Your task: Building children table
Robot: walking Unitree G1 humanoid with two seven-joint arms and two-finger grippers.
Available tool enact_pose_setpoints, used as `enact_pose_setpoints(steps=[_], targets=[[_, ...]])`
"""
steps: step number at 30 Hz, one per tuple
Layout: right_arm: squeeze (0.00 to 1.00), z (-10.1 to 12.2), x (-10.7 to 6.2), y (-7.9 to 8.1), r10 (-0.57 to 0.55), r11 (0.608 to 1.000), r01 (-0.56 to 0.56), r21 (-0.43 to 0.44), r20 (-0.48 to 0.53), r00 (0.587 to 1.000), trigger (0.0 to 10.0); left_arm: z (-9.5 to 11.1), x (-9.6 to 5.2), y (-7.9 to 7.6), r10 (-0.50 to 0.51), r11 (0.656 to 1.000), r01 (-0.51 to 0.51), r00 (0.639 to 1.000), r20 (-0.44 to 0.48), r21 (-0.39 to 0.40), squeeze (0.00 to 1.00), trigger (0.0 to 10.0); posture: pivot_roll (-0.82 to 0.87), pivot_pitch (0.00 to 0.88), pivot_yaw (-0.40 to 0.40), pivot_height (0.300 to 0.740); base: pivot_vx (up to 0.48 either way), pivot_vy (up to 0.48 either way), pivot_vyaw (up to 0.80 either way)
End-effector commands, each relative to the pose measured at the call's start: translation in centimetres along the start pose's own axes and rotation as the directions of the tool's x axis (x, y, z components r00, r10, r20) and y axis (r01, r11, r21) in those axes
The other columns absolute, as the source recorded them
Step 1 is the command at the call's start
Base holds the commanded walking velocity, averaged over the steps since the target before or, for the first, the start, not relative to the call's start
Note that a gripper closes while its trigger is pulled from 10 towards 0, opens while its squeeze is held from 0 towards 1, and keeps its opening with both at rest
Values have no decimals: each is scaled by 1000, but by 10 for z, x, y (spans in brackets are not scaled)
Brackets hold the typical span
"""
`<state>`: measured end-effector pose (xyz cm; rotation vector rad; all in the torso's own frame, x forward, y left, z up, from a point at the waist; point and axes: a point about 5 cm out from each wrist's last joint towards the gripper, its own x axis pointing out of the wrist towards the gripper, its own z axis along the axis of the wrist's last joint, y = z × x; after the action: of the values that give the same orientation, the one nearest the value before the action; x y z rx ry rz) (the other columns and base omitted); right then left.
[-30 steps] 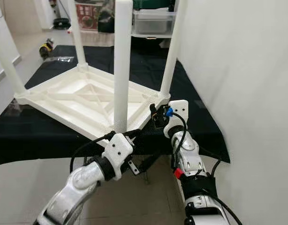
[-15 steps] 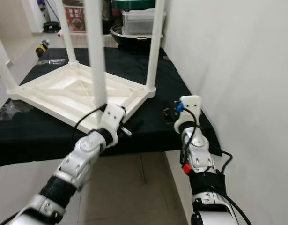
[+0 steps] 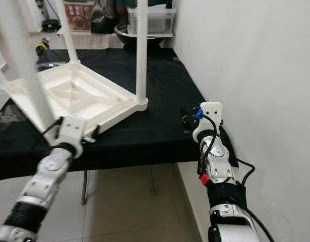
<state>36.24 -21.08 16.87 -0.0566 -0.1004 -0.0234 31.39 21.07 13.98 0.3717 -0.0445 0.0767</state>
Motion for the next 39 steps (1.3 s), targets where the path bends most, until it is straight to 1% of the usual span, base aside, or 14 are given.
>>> enact_pose_setpoints(steps=[1,2,3,8,10,12,14,17,18,22,27,30,34,39], targets=[[0,1,1,1,2,1000,-2,-15,3,1000,10000,-20,-13,46,111,994,-110,993,-49,25,0,10000,93,40,-65,740,0,0,0],[0,1,1,1,2,1000,-2,-15,3,1000,10000,-20,-13,46,111,994,-110,993,-49,25,0,10000,93,40,-65,740,0,0,0],[0,1,2,2,4,1000,-4,-7,0,1000,10000,-28,-22,62,93,995,-90,994,-52,49,0,10000,94,43,-66,740,0,0,0],[0,2,1,5,15,1000,-15,-3,10,1000,10000,-32,-26,75,96,993,-91,993,-64,75,0,10000,89,44,-64,740,0,0,0],[0,3,1,9,44,999,-45,28,14,999,10000,-26,-22,68,87,995,-84,995,-53,56,0,10000,89,44,-69,740,0,0,0],[0,5,1,18,122,990,-124,68,24,992,10000,-17,-16,46,45,999,-45,999,-29,5,0,10000,87,41,-70,740,0,0,0],[0,6,0,23,167,982,-169,83,28,986,10000,-14,-16,31,-1,1000,1,1000,-20,1,0,10000,83,41,-67,740,0,0,0],[0,11,-1,34,237,964,-242,112,55,970,10000,-7,-21,-10,-100,994,100,995,-1,-44,0,10000,81,35,-66,740,0,0,0],[0,11,-1,34,237,964,-242,112,55,970,10000,-7,-21,-10,-100,994,100,995,-1,-44,0,10000,81,35,-66,740,0,0,0],[0,18,-6,53,316,936,-325,132,90,945,10000,-7,-32,-39,-140,981,136,990,-17,-141,0,10000,76,22,-63,740,0,0,0],[0,18,-10,67,373,914,-383,138,90,923,10000,-8,-40,-46,-155,979,151,988,-19,-133,0,10000,75,13,-64,740,0,0,0],[0,10,-14,69,317,942,-323,92,80,945,10000,-8,-49,-46,-134,978,125,990,-40,-167,0,10000,86,2,-73,740,0,0,0],[0,7,-18,73,273,951,-281,125,80,959,10000,-6,-59,-50,-138,973,127,990,-39,-194,0,10000,92,0,-75,740,0,0,0],[0,-2,-25,77,264,957,-269,109,54,963,10000,-8,-67,-57,-144,972,130,988,-60,-197,0,10000,92,0,-77,740,0,0,160]])
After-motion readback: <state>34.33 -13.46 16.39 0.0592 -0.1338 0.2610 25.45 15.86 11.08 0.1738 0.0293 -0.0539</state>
